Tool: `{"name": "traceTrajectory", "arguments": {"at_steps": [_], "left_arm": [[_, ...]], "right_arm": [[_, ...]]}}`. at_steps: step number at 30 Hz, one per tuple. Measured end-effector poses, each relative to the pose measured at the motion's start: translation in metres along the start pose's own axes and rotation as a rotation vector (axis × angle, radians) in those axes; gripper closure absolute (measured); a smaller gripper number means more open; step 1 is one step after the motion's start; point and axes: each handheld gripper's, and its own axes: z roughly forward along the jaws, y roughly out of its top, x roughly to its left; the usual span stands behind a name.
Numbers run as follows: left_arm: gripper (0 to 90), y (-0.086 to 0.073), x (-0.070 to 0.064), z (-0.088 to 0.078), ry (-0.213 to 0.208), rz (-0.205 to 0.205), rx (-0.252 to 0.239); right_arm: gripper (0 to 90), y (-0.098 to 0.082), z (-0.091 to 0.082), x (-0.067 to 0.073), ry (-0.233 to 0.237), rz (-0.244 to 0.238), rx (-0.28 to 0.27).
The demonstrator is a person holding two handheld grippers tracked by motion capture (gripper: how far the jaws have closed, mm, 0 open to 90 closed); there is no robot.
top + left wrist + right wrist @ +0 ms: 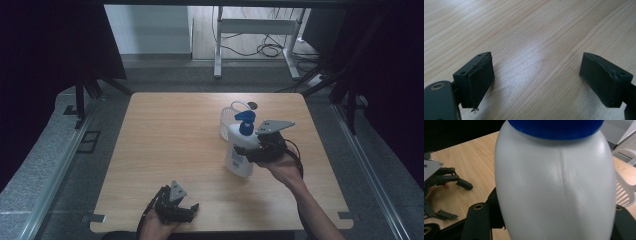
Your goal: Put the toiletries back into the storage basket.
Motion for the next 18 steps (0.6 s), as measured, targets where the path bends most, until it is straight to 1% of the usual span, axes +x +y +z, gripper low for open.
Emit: {"name": "traceTrajectory", "arguments": {"at_steps": [9,18], "left_arm": [[11.8,0.0,0.0,0.0,0.0,0.001,0.0],[11.8,0.0,0.0,0.0,-0.001,0.0,0.0]], "right_arm": [[37.7,0.008,-0.008,-0.012,-0.034,0.013,-0.015],[37.8,0.017,-0.013,-0.026,-0.058,0.031,-0.025]]}}
